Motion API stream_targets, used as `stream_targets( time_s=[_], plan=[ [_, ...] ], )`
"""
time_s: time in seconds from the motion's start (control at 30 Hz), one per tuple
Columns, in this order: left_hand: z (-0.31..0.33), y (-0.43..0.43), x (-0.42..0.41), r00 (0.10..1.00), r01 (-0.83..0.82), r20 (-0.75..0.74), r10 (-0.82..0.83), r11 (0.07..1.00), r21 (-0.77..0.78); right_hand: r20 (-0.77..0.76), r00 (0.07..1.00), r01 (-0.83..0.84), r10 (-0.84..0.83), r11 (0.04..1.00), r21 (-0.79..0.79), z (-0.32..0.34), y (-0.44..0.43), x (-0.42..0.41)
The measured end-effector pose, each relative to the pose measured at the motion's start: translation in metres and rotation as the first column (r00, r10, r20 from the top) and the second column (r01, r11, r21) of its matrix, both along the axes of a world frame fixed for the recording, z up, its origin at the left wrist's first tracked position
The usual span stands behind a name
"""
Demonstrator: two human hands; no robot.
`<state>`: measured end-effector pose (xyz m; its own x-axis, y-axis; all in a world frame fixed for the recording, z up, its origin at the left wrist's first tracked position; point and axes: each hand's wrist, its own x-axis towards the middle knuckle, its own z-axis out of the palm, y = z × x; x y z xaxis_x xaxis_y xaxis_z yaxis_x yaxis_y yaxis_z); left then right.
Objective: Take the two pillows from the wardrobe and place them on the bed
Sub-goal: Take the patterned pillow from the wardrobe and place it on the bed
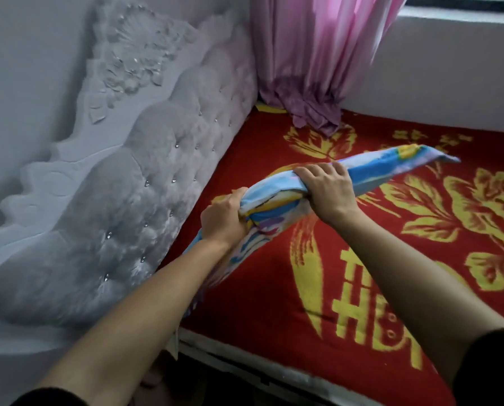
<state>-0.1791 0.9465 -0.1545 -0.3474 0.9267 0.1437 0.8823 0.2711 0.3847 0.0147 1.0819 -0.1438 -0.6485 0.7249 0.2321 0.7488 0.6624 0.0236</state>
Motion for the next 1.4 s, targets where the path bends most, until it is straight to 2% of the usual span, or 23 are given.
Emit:
stream_targets(
  time_s=[0.07, 0.2, 0.3, 0.37, 0.47, 0.53, 0.6, 0.67, 0.73, 0.83, 0.93, 1.0, 1.07, 1.13, 1.2, 1.27, 1.33, 1.4],
  plan=[
    [-0.006, 0.027, -0.024, 0.99, 0.031, 0.135, -0.028, 0.999, -0.016, 0.087, 0.996, 0.032, -0.03, 0.999, -0.023, 0.006, 0.028, -0.025],
    [-0.029, 0.079, -0.069, 0.954, 0.059, 0.297, -0.03, 0.994, -0.089, 0.24, 0.97, 0.045, -0.03, 0.997, -0.059, 0.015, 0.085, -0.075],
    [-0.065, 0.106, -0.095, 0.913, 0.053, 0.408, 0.011, 0.988, -0.145, 0.255, 0.967, 0.032, -0.016, 0.998, -0.058, -0.008, 0.116, -0.108],
    [-0.098, 0.113, -0.107, 0.898, 0.059, 0.439, 0.041, 0.975, -0.212, 0.211, 0.976, 0.064, -0.052, 0.997, -0.048, -0.049, 0.119, -0.123],
    [-0.151, 0.112, -0.113, 0.924, 0.061, 0.378, 0.055, 0.955, -0.289, -0.036, 0.966, 0.249, -0.256, 0.958, -0.143, -0.135, 0.09, -0.124],
    [-0.176, 0.114, -0.113, 0.948, 0.055, 0.315, 0.041, 0.955, -0.291, -0.133, 0.887, 0.374, -0.443, 0.855, -0.359, -0.197, 0.063, -0.115],
    [-0.193, 0.122, -0.119, 0.967, 0.024, 0.252, 0.046, 0.963, -0.267, -0.011, 0.8, 0.468, -0.599, 0.636, -0.613, -0.255, 0.04, -0.109],
    [-0.209, 0.128, -0.133, 0.973, -0.007, 0.222, 0.057, 0.975, -0.221, 0.061, 0.708, 0.463, -0.703, 0.397, -0.793, -0.305, 0.022, -0.11],
    [-0.23, 0.131, -0.157, 0.974, -0.01, 0.219, 0.053, 0.981, -0.195, 0.068, 0.654, 0.401, -0.753, 0.268, -0.876, -0.349, 0.011, -0.118],
    [-0.269, 0.127, -0.201, 0.974, -0.106, 0.181, 0.138, 0.979, -0.173, 0.084, 0.675, 0.351, -0.733, 0.218, -0.911, -0.398, -0.003, -0.137],
    [-0.317, 0.11, -0.243, 0.976, -0.212, 0.009, 0.218, 0.957, -0.2, 0.051, 0.654, 0.311, -0.755, 0.207, -0.928, -0.425, -0.018, -0.157],
    [-0.35, 0.088, -0.258, 0.985, -0.173, -0.087, 0.15, 0.905, -0.388, -0.018, 0.629, 0.298, -0.777, 0.263, -0.918, -0.432, -0.023, -0.165],
    [-0.381, 0.065, -0.26, 0.985, -0.087, -0.173, -0.007, 0.842, -0.532, -0.067, 0.576, 0.296, -0.814, 0.285, -0.912, -0.436, -0.022, -0.167],
    [-0.398, 0.058, -0.26, 0.976, -0.048, -0.206, -0.075, 0.845, -0.533, -0.052, 0.478, 0.296, -0.877, 0.216, -0.931, -0.438, -0.02, -0.167],
    [-0.402, 0.063, -0.261, 0.974, -0.076, -0.222, -0.04, 0.869, -0.489, 0.014, 0.403, 0.314, -0.915, 0.124, -0.941, -0.438, -0.015, -0.167],
    [-0.399, 0.07, -0.267, 0.973, -0.164, -0.218, 0.073, 0.883, -0.439, 0.063, 0.37, 0.338, -0.927, 0.071, -0.938, -0.438, -0.01, -0.167],
    [-0.394, 0.081, -0.271, 0.954, -0.293, -0.185, 0.237, 0.872, -0.392, 0.098, 0.306, 0.279, -0.947, -0.009, -0.96, -0.432, -0.002, -0.166],
    [-0.388, 0.094, -0.272, 0.95, -0.313, -0.152, 0.274, 0.865, -0.393, 0.086, 0.248, 0.202, -0.965, -0.036, -0.979, -0.421, 0.009, -0.168]
  ],
)
